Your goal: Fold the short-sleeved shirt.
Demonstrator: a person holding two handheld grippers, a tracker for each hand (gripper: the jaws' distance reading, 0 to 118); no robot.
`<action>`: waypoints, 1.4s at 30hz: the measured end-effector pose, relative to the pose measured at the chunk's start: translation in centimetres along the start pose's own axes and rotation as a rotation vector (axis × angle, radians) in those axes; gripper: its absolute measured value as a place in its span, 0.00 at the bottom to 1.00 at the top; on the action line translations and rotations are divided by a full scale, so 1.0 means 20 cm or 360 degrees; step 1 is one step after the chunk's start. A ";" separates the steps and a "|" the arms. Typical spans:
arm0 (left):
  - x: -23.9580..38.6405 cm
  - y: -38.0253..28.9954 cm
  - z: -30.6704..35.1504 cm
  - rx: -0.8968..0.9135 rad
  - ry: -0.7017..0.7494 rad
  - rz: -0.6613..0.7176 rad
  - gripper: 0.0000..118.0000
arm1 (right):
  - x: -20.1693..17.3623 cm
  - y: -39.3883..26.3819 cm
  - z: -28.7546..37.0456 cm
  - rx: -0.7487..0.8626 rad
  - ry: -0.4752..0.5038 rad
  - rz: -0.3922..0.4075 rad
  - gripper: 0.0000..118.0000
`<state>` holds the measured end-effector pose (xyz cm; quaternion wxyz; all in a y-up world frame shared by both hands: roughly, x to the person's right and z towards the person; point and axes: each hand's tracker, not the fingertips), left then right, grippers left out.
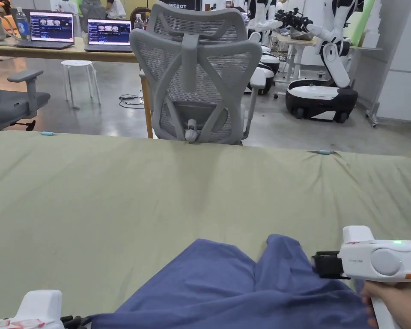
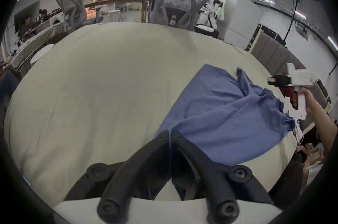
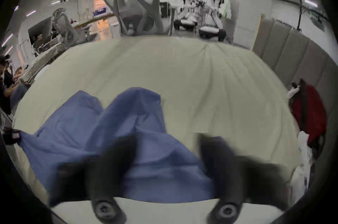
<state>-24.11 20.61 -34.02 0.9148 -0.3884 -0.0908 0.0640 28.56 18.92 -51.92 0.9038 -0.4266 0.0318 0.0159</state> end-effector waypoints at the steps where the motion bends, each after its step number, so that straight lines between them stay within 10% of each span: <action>1: 0.00 0.01 -0.01 0.0004 -0.0001 0.0004 0.00 | -0.01 0.00 -0.07 -0.0038 -0.0009 0.0053 1.00; 3: 0.00 0.01 0.00 0.0007 0.0002 0.0009 0.00 | -0.01 0.01 -0.20 0.0007 -0.0035 0.0182 0.81; 6: -0.01 0.02 -0.03 -0.0009 0.0007 0.0014 0.00 | -0.03 -0.06 -0.33 -0.0201 -0.0029 0.0283 0.80; 8: 0.00 0.03 -0.04 -0.0028 0.0017 0.0005 0.00 | 0.00 -0.11 -0.34 -0.0331 0.0072 0.0158 0.59; 10: 0.01 0.04 -0.06 -0.0041 0.0029 -0.0017 0.00 | 0.01 -0.11 -0.23 -0.0184 0.0033 0.0049 0.04; 18: 0.06 0.10 -0.09 -0.0011 0.0088 -0.0069 0.00 | -0.02 -0.09 0.39 0.0161 0.0099 0.0045 0.04; 25: 0.22 0.42 0.04 0.0262 0.0150 -0.0154 0.00 | -0.07 0.07 0.94 0.0648 -0.0264 0.0271 0.04; 42: 0.60 1.65 0.47 0.0975 0.0459 -0.0357 0.00 | 0.01 0.93 1.65 0.1326 -0.0481 0.0116 0.04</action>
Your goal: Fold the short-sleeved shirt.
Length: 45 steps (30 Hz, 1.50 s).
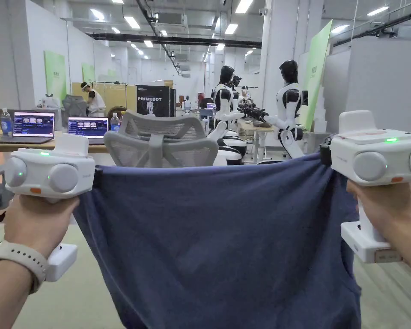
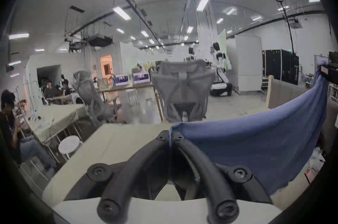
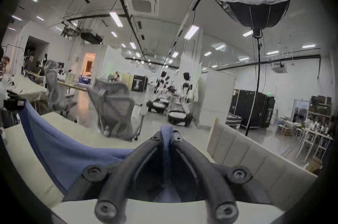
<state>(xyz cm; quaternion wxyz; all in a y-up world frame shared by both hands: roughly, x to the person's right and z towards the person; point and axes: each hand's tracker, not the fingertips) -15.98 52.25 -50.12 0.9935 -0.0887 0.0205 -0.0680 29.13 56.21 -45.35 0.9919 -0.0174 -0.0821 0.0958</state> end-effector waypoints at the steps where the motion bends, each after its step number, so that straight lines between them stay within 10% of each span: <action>1: -0.01 0.06 -0.01 0.0039 0.0030 -0.0009 0.00 | 0.00 0.05 -0.03 0.0022 -0.0007 0.0003 0.04; 10: -0.11 0.41 -0.05 0.0206 0.0105 -0.0047 0.00 | -0.03 0.33 -0.14 0.0171 -0.0004 -0.0020 0.04; 28: 0.01 -0.27 0.19 -0.0078 -0.0040 -0.0031 0.00 | 0.01 -0.32 0.15 -0.0134 0.0030 0.0002 0.04; 45: 0.04 -1.87 0.99 -0.0957 -0.0272 0.0100 0.00 | -0.18 -1.87 1.10 -0.1159 0.0348 0.0106 0.04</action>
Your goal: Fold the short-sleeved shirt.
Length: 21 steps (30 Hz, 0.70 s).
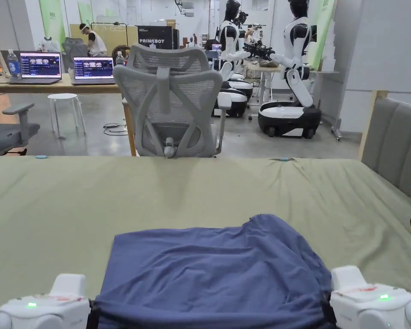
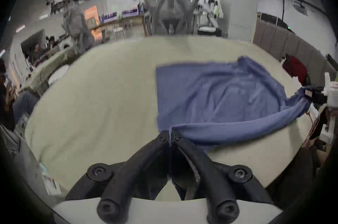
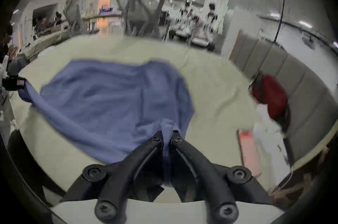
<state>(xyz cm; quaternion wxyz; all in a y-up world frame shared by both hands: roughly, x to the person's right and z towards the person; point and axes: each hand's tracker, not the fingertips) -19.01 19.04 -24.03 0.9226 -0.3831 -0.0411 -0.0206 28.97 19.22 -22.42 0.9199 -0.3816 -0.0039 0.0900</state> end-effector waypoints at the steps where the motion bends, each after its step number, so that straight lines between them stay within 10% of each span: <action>1: 0.00 -0.05 -0.01 -0.0019 0.0006 0.0002 0.00 | -0.01 -0.05 -0.01 -0.0055 0.0005 -0.0036 0.04; 3: -0.03 -0.08 -0.01 0.0073 0.0005 0.0053 0.06 | -0.02 -0.10 -0.01 -0.0061 0.0030 -0.0086 0.05; 4: -0.01 -0.09 0.02 0.0167 0.0041 0.0071 0.28 | 0.01 -0.10 -0.04 -0.0031 0.0026 -0.0079 0.13; 7: 0.15 -0.04 0.13 0.0337 0.0041 -0.0051 1.00 | -0.11 -0.02 0.06 0.0065 -0.0058 -0.0094 0.90; 12: 0.43 0.14 0.29 0.0543 -0.0124 -0.0127 0.86 | -0.33 0.15 0.28 0.0431 0.0015 -0.0192 0.98; 14: 0.48 0.14 0.27 0.0580 -0.0146 -0.0158 0.66 | -0.38 0.14 0.31 0.0481 0.0082 -0.0173 0.70; 16: 0.50 0.15 0.27 0.0567 -0.0136 -0.0222 0.06 | -0.41 0.13 0.29 0.0486 0.0099 -0.0189 0.07; 21: 0.35 0.16 0.32 0.0472 -0.0236 -0.0078 0.00 | -0.42 0.11 0.31 0.0486 0.0140 -0.0174 0.00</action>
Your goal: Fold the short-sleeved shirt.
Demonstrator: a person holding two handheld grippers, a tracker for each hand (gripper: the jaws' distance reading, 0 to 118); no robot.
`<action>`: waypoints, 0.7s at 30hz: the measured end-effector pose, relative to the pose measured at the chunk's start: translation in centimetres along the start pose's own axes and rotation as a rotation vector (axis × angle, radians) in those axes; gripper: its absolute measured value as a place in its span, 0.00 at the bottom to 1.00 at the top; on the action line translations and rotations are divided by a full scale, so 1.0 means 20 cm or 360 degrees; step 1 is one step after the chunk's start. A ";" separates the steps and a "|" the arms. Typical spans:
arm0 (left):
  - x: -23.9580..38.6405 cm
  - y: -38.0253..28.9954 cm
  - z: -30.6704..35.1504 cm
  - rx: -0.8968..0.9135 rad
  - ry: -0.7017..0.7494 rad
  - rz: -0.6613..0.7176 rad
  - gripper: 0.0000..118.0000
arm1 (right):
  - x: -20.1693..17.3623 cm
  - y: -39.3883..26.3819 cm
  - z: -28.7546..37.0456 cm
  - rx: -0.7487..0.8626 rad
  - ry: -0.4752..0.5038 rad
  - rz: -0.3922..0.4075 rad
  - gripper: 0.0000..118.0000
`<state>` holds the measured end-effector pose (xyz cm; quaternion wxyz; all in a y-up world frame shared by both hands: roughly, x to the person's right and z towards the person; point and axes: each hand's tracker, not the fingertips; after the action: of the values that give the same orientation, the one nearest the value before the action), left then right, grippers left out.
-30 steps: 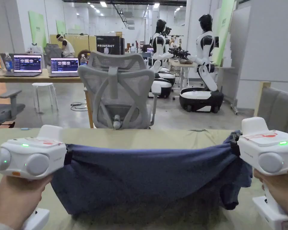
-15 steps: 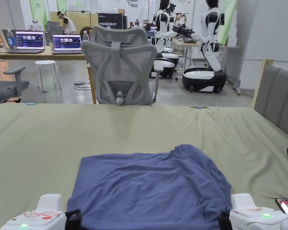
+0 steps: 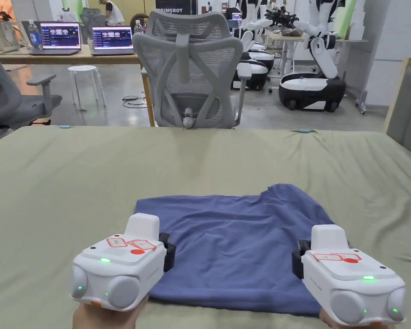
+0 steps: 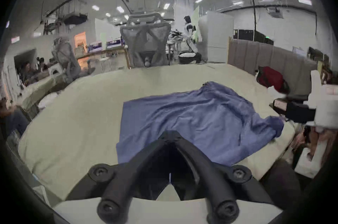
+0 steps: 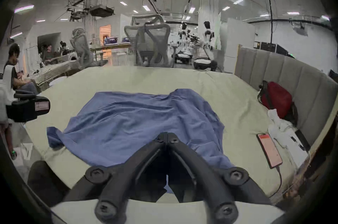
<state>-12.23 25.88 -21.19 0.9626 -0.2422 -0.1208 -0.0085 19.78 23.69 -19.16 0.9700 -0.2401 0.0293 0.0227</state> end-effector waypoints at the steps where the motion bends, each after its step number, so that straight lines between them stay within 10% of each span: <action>1: -0.05 -0.01 0.01 -0.0007 0.0038 -0.0003 0.00 | 0.00 0.00 0.00 -0.0005 -0.0001 0.0003 0.00; 8: -0.49 -0.18 0.04 -0.0304 0.0028 0.0329 0.06 | 0.01 -0.09 -0.04 -0.0079 0.0040 0.0002 0.00; 11: -0.51 -0.28 -0.03 -0.0416 0.0005 0.0282 0.95 | 0.05 -0.13 -0.08 -0.0111 0.0035 -0.0013 0.00; 12: -0.50 -0.31 -0.06 -0.0455 0.0004 0.0255 1.00 | 0.07 -0.13 -0.09 -0.0120 0.0027 -0.0016 0.00; 16: -0.51 -0.43 -0.24 -0.0520 0.0028 0.0288 0.71 | 0.17 -0.16 -0.11 -0.0161 -0.0029 -0.0014 0.00; 19: -0.52 -0.45 -0.32 -0.0564 0.0044 0.0308 0.02 | 0.27 -0.17 -0.06 -0.0186 -0.0102 -0.0015 0.00; 21: -0.48 -0.45 -0.31 -0.0540 0.0062 0.0272 0.02 | 0.36 -0.18 -0.04 -0.0205 -0.0153 -0.0023 0.00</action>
<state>-20.85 14.63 -24.68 0.9073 -0.4102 -0.0781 0.0485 27.06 20.41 -18.61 0.9530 -0.3010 -0.0207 0.0290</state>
